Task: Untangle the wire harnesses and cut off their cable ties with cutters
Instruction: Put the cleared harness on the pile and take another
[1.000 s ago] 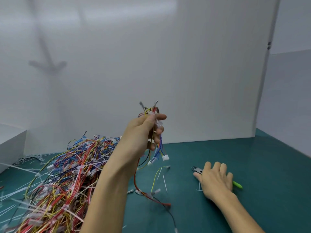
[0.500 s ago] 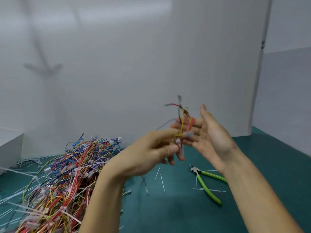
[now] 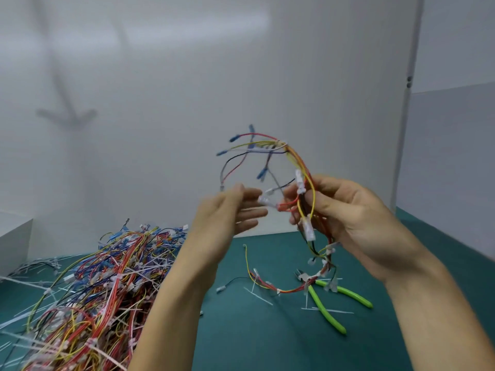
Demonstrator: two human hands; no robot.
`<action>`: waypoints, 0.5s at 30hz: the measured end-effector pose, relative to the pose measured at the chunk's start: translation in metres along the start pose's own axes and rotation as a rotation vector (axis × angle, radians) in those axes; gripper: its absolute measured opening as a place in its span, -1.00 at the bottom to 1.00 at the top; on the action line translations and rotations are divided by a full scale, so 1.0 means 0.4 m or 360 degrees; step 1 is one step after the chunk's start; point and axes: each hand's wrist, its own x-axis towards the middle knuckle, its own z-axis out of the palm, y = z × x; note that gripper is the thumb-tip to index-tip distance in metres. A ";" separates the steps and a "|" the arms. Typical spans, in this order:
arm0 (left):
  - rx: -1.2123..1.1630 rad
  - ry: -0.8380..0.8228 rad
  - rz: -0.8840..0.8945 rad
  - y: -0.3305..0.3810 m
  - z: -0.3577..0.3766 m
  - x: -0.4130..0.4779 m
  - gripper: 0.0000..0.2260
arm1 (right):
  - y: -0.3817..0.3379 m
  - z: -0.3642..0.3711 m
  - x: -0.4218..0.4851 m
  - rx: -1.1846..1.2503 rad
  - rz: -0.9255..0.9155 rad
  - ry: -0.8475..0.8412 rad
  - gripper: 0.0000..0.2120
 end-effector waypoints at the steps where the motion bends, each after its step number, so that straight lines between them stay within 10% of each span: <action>1: -0.0193 0.0003 -0.0007 0.008 -0.003 0.000 -0.65 | 0.002 0.008 -0.002 -0.0007 0.0025 -0.0076 -0.77; 15: -0.0615 0.0133 0.0192 0.054 -0.023 -0.035 -0.60 | 0.036 0.047 0.008 -0.1104 0.0235 -0.0255 -0.93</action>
